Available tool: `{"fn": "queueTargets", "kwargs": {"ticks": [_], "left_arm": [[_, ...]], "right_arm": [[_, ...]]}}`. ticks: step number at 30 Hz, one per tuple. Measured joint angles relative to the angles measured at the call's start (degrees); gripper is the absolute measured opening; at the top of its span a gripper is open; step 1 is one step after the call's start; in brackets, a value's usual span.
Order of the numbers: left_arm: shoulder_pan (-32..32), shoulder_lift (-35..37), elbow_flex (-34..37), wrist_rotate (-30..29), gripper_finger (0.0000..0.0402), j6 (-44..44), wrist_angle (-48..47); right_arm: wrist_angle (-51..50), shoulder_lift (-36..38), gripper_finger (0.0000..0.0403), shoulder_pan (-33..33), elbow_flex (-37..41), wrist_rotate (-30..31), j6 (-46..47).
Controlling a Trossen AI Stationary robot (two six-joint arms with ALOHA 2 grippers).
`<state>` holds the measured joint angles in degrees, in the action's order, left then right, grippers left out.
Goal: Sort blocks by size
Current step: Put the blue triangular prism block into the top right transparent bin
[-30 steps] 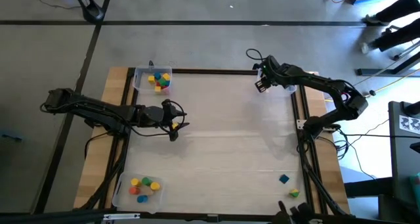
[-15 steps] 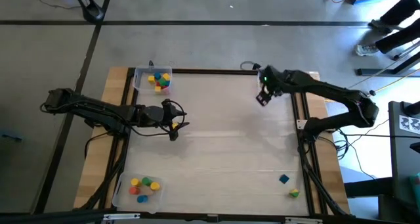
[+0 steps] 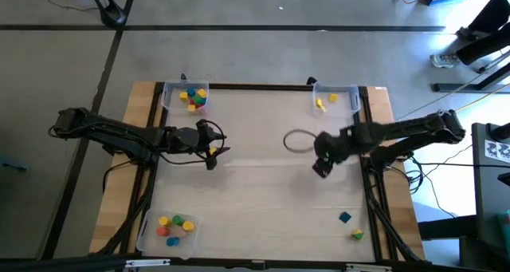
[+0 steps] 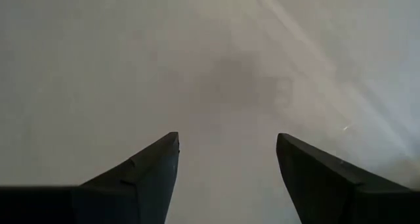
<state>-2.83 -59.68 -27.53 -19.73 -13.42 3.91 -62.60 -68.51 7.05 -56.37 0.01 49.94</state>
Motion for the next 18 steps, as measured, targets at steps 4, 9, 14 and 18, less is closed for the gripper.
{"fn": "queueTargets", "kwargs": {"ticks": [4,9,14,18], "left_arm": [[0.0,0.0,0.0,0.0,0.0210,-0.7,0.0],[0.0,0.0,0.0,0.0,0.0210,-1.2,0.0],[0.0,0.0,0.0,0.0,0.0210,-3.2,0.0],[-0.3,0.0,0.0,0.0,0.0210,-4.2,0.0]], "right_arm": [[0.0,0.0,0.0253,9.4,0.7,0.1,13.5],[0.2,-1.0,0.0253,19.7,0.8,2.0,30.8],[0.4,-4.2,0.0253,28.2,0.8,-0.3,50.6],[1.8,-8.3,0.0253,34.4,0.8,-5.9,65.8]]}}
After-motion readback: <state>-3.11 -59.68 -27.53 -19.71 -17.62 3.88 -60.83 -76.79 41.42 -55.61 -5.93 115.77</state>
